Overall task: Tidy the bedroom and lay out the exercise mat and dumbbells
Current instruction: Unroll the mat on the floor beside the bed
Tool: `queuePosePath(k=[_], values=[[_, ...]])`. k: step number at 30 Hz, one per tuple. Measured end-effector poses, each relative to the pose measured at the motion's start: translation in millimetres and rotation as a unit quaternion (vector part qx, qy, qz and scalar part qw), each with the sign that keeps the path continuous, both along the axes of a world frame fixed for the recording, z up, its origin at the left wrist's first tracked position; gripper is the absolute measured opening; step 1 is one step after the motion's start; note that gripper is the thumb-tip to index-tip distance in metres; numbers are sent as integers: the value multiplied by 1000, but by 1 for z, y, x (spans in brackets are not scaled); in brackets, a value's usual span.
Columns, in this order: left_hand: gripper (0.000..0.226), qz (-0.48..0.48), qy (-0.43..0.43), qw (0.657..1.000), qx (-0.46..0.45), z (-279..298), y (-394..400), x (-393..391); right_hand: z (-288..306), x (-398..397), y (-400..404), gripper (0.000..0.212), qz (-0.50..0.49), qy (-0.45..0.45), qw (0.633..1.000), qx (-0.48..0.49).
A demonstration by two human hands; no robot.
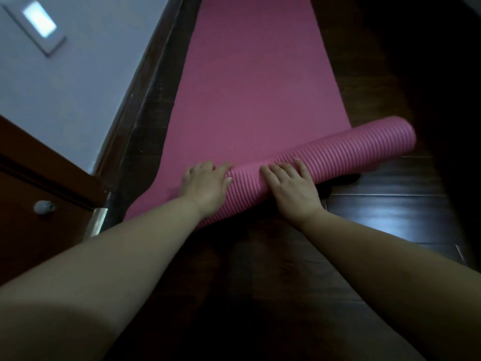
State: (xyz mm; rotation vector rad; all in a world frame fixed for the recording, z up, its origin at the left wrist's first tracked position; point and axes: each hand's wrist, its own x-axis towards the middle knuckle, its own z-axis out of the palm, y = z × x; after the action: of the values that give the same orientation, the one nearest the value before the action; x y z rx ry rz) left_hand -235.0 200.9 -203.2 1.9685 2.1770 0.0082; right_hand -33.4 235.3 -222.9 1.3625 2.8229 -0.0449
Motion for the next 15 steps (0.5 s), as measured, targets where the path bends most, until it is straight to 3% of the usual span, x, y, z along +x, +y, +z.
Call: queuePosePath(k=[2,6,10,12,15], values=[[51,-1,32,999,30,-3,-16,9,0,-3,-1,53,-21,12,998,-56],[85,-121,105,987,-22,-17,-49,33,7,2,-3,37,-73,42,977,-197],[64,-120,86,986,-74,-23,-55,41,6,17,-10,44,-72,-16,939,-337],[59,-99,32,985,-136,-20,-53,37,9,22,-17,57,-69,-29,939,-335],[57,-51,-36,977,-205,-13,-46,23,16,21,-30,64,-28,-3,982,-187]])
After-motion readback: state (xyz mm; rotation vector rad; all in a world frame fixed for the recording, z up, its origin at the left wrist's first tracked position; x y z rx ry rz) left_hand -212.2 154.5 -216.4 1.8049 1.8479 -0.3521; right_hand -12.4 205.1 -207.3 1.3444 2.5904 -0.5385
